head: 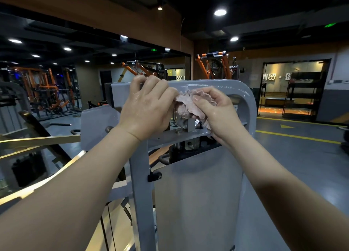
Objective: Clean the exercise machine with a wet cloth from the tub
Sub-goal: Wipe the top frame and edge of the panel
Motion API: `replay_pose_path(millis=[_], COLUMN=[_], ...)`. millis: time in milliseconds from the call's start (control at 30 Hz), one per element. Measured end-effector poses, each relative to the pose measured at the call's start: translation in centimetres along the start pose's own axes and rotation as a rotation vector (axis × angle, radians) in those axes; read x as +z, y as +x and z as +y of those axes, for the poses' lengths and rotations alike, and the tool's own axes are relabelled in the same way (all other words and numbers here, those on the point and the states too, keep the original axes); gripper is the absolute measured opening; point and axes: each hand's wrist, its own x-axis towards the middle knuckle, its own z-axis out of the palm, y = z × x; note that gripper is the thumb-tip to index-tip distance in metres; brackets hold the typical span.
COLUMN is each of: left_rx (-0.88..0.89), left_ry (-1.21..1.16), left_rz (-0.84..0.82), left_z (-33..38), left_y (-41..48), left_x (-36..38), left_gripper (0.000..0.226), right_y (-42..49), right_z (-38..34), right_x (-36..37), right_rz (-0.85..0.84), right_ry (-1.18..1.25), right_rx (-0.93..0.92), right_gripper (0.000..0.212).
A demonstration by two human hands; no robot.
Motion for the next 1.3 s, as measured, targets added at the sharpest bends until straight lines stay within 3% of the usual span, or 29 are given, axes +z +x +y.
replay_pose_path(millis=[100,167,267,433,600,767,900,1000,1133,1300], left_rx=[-0.066,-0.08,-0.025,0.02,0.013,0.021,0.008,0.018,0.017,-0.018], left_ry=[-0.014,-0.022,-0.004,-0.048,-0.038,0.009,-0.055,-0.051,-0.068,-0.132], left_rz=[-0.002,-0.014,-0.032,-0.075,-0.139,-0.141,-0.095,-0.057,-0.077,-0.136], left_z=[0.1,0.1,-0.1,-0.1,0.0,0.0,0.1,0.0,-0.1,-0.2], left_y=[0.2,0.3,0.2,0.0,0.1,0.2,0.2,0.1,0.1,0.2], left_x=[0.1,0.0,0.2,-0.3,-0.6,-0.3,-0.5,-0.4,-0.5,-0.7], left_gripper=[0.019,0.022,0.033,0.041,0.066,0.054,0.044,0.04,0.043,0.055], right_y=[-0.6,-1.0,-1.2,-1.0,-0.7,-1.0,-0.9,-1.0,-1.0,-0.8], right_z=[-0.1,0.0,0.6,0.3,0.3,0.7,1.2,1.1,0.8,1.0], right_x=[-0.1,0.2,0.8,1.2,1.9,0.8,-0.2,-0.1,0.1,0.3], right_rz=[-0.127,-0.169,-0.125,-0.067,-0.079,-0.237,-0.196,-0.191,-0.275,-0.111], right_ry=[0.167,0.165,0.104,0.412,0.508,0.408,-0.063,-0.12,-0.112,-0.064], right_rx=[0.155,0.16,0.118,0.171,0.212,0.169,-0.081,-0.204,-0.227,-0.161], right_gripper=[0.015,0.015,0.018,0.017,0.021,0.034,0.042,0.055,0.033,0.015])
